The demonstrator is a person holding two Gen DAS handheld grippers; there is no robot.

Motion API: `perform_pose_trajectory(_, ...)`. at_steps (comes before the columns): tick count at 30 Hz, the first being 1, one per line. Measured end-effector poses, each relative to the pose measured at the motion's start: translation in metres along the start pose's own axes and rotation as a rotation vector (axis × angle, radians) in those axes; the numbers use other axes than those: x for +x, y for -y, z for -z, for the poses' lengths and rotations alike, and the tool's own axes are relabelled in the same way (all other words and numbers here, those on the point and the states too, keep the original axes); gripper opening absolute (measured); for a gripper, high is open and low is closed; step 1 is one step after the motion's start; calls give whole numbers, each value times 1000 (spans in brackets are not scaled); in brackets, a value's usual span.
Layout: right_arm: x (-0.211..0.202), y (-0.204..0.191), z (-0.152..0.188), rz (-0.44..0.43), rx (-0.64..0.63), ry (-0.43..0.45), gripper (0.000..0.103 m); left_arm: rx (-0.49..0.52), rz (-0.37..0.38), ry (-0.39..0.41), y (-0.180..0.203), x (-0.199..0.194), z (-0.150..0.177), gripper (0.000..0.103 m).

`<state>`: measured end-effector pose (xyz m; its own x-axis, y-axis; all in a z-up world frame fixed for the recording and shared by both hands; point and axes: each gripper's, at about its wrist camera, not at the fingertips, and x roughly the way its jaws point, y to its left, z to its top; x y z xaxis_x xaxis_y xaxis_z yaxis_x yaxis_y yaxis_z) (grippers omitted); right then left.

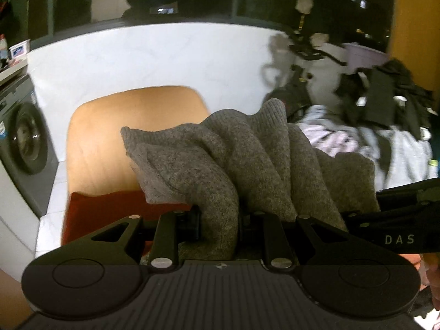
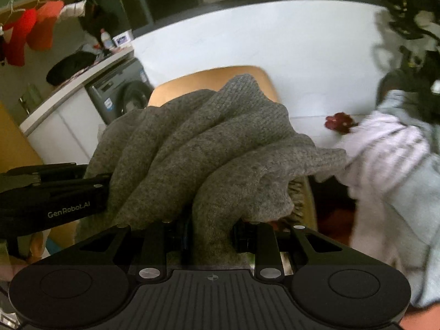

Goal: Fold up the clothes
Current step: 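Lift the folded sweater with both tools and carry it toward the wooden chair, then lower the sweater onto the clothes stack and open both tools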

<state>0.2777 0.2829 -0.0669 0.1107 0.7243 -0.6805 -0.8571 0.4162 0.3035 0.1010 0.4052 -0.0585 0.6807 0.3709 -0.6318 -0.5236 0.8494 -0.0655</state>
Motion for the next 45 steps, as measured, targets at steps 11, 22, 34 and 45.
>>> perform_pose_trajectory(11,158,-40,-45,47,-9,-89,25,-47,37,-102,-130,101,-4,22)
perform_pose_trajectory(22,303,-40,-46,122,-63,-186,25,-82,73,-285,-211,200,21,25)
perform_pose_trajectory(34,300,2,-27,80,144,-264,42,-251,238,-395,-260,185,32,33)
perform_pose_trajectory(45,286,6,-32,85,119,-259,16,-315,177,-350,-263,170,24,21)
